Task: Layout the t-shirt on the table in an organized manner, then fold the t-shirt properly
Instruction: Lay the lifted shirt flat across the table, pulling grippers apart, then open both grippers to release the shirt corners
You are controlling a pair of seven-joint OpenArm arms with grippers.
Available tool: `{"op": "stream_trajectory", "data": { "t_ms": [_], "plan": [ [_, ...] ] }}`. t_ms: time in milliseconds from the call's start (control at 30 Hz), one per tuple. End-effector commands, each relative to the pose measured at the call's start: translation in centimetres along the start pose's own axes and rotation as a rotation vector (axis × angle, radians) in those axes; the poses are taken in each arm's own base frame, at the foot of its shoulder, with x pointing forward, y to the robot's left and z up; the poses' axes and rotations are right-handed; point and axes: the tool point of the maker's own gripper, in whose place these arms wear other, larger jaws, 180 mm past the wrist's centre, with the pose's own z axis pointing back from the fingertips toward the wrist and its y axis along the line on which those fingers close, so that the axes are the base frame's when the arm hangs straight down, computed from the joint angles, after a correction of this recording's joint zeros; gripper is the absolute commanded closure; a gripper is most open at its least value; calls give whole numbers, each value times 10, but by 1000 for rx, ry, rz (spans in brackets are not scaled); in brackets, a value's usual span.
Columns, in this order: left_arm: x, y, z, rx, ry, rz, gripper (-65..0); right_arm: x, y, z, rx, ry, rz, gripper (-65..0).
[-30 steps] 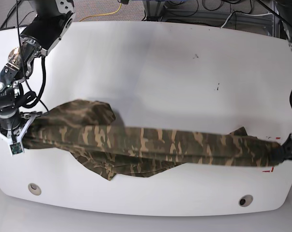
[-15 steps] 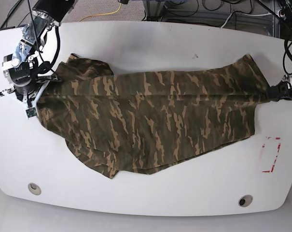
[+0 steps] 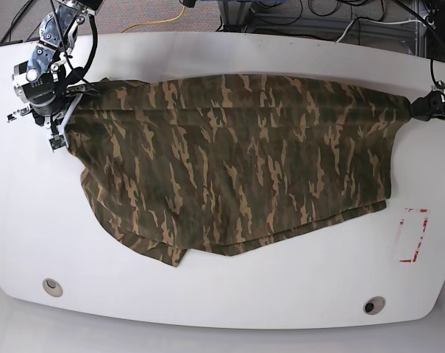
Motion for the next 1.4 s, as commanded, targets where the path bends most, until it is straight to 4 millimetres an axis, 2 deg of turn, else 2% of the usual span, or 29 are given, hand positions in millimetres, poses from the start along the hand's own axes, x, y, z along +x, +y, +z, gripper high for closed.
{"op": "stream_trajectory", "data": {
  "t_ms": [0,400,533,800,867,967,1133,1167,1200,1267,1367],
  "plan": [
    [14,-2,9,4,-30,-36,-3,-1,-11,5,-38,0,12,-17],
    [12,-1,8,3,-26,-26,-3,-6,-7,4,-29,14,14,-19],
    [26,-1,7,10,-51,-53,-4,-4,-8,4,-31,9,12,-19],
    [34,4,1,46,-33,-88,-4,-5,0,-1,-5,18,25,-29],
    [35,4,0,45,-35,-88,-4,-6,4,-2,3,22,36,-67],
    [38,2,-3,35,-43,-94,-4,-13,6,-2,0,46,50,-206],
    [41,-10,-20,-17,-66,-87,-6,-19,0,0,-32,72,68,-547],
    [41,-10,-21,-18,-65,-90,-6,-19,-1,0,-34,71,67,-580],
    [40,-13,-24,-27,-55,-93,-6,-17,-3,2,-43,66,68,-650],
    [39,-17,-30,-46,-52,-93,-6,-15,-7,3,-56,55,64,-650],
    [42,-26,-42,-82,-69,-93,-6,1,-26,6,-100,-21,9,-650]
  ]
}}
